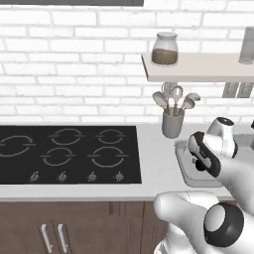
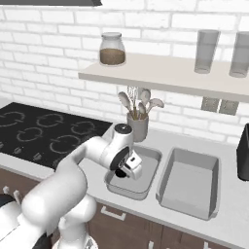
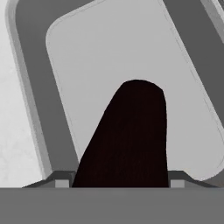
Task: Place one avocado and one chicken drumstick in each tupperware on the nearby counter, to pack two identical lunches.
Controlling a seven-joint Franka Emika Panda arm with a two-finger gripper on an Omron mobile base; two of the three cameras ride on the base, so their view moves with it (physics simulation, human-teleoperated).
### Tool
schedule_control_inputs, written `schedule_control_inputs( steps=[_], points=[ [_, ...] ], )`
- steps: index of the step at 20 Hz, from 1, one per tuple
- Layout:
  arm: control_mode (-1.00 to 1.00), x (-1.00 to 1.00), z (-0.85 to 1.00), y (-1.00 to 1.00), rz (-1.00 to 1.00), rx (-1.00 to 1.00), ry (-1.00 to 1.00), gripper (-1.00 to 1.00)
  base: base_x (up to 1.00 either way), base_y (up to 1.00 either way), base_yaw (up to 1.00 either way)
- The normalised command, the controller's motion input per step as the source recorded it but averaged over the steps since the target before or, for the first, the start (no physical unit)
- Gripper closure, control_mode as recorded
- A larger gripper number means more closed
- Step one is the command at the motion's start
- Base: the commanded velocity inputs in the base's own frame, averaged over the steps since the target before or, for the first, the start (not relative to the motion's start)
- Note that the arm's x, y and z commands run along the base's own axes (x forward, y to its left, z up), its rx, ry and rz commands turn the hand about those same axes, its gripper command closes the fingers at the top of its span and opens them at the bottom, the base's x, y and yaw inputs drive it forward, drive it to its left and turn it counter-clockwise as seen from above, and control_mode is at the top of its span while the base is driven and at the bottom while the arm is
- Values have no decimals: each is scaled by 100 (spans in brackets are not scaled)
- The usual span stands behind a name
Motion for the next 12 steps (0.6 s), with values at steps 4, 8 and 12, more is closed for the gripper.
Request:
schedule_control_inputs(
  steps=[4,8,12],
  points=[
    [-100,46,-49,-6,6,0,3,100,0,0,0],
    [-100,39,-32,-12,7,4,1,100,0,0,0],
    [-100,40,-34,-1,5,2,2,100,0,0,0]
  ],
)
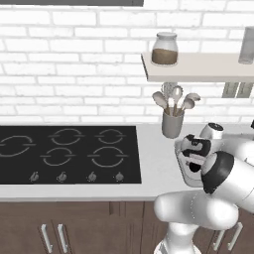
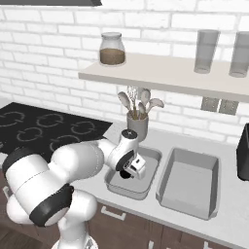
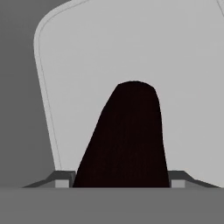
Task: Place one avocado and one chicken drumstick in each tupperware on the nearby counter, to pack two identical lunches.
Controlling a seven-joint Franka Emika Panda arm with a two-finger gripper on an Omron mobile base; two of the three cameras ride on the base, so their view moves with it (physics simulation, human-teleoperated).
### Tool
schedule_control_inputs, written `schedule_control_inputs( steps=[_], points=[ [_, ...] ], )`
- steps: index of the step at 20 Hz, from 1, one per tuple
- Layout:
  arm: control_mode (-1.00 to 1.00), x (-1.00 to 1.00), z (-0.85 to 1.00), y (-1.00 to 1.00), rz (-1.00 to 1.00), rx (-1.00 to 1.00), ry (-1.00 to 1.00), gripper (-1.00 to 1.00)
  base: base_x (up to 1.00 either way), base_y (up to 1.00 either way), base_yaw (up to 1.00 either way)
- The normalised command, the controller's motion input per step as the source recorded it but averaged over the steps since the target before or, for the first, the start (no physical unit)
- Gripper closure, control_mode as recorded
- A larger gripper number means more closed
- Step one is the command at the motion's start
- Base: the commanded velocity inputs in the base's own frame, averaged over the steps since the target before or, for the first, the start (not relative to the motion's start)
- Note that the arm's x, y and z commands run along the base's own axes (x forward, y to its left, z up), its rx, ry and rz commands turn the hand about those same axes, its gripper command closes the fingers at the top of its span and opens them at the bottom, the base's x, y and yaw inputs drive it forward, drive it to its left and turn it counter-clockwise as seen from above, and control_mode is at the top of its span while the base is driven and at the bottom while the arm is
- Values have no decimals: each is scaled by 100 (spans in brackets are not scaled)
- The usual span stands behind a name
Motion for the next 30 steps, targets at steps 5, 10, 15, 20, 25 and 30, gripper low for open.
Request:
schedule_control_inputs(
  steps=[5,10,15,20,25,30],
  points=[
    [-100,12,-25,0,1,0,0,-100,0,0,0],
    [-100,-23,0,0,0,0,-6,-100,0,0,0],
    [-100,-34,42,2,0,0,-16,-100,0,0,0],
    [-100,-39,75,3,0,0,-19,-100,0,0,0],
    [-100,-67,62,36,1,-1,-7,-100,0,0,0],
    [-100,-70,34,63,0,-6,0,-100,0,0,0]
  ],
)
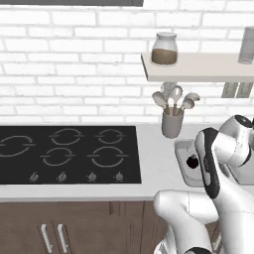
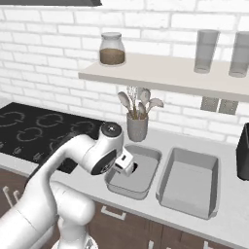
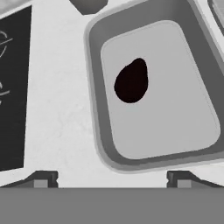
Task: Place one avocado and one chicken drumstick in each tupperware on the nearby counter, to pack two identical lunches.
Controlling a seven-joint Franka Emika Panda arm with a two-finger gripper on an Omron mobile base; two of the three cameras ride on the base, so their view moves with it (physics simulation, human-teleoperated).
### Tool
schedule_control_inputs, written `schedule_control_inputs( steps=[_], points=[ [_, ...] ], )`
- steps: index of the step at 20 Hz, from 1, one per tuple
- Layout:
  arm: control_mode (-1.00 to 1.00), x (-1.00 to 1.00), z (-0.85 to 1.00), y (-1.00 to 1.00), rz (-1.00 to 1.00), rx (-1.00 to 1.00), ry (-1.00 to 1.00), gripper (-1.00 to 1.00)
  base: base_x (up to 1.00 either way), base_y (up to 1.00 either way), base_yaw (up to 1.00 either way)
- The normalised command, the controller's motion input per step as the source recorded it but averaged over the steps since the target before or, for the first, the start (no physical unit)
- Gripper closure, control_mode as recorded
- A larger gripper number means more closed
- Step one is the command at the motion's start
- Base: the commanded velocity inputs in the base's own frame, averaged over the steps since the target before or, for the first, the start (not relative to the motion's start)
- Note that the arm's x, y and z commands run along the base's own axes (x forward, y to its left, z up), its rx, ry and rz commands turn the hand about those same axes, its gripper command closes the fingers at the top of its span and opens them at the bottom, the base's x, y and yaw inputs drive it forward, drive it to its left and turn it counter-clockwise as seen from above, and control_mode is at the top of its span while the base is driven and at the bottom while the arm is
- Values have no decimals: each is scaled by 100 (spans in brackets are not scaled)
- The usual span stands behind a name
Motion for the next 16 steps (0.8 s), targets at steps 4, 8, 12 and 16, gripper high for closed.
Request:
schedule_control_inputs(
  steps=[4,8,12,16],
  points=[
    [-100,-47,14,68,0,-6,2,-100,0,0,0],
    [-100,-14,0,41,3,-3,6,-100,0,0,0],
    [-100,-9,17,26,-1,0,-6,-100,0,0,0],
    [100,-10,46,20,-2,0,-14,-100,-18,12,-2]
  ],
)
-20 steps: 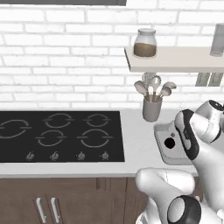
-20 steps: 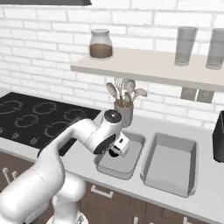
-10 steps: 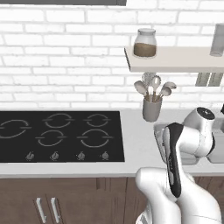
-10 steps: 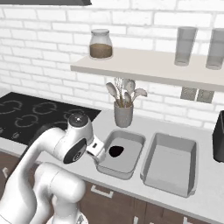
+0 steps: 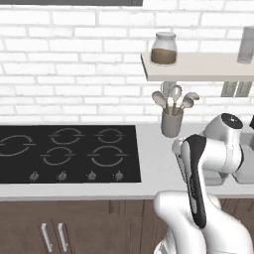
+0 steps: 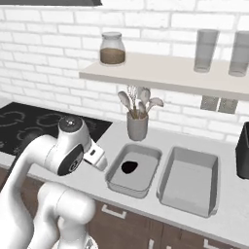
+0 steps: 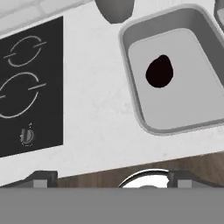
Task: Place one avocado and one chicken drumstick in each tupperware on the nearby counter, to pack two identical lunches.
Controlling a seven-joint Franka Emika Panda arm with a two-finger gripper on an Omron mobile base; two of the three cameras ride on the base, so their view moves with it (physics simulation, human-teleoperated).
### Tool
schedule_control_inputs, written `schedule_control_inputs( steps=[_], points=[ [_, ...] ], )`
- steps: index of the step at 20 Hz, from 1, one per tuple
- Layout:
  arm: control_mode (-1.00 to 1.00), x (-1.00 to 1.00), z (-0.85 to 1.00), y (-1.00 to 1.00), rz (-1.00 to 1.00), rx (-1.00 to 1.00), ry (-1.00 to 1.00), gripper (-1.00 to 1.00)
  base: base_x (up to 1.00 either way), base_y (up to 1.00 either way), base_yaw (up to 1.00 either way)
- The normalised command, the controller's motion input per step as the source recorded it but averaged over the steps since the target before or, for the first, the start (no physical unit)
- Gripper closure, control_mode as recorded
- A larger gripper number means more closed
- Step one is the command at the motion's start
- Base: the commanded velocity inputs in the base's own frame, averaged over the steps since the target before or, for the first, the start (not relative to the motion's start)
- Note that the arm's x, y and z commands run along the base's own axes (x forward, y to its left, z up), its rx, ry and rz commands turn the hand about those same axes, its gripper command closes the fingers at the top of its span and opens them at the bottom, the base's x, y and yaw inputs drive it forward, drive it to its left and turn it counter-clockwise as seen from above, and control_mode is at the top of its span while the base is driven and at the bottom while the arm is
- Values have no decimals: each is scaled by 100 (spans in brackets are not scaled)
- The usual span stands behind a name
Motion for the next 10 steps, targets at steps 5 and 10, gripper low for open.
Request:
schedule_control_inputs(
  steps=[5,10],
  points=[
    [100,0,0,0,0,0,0,-100,-86,17,-9],
    [100,0,0,0,0,0,0,-100,-100,0,-32]
  ],
)
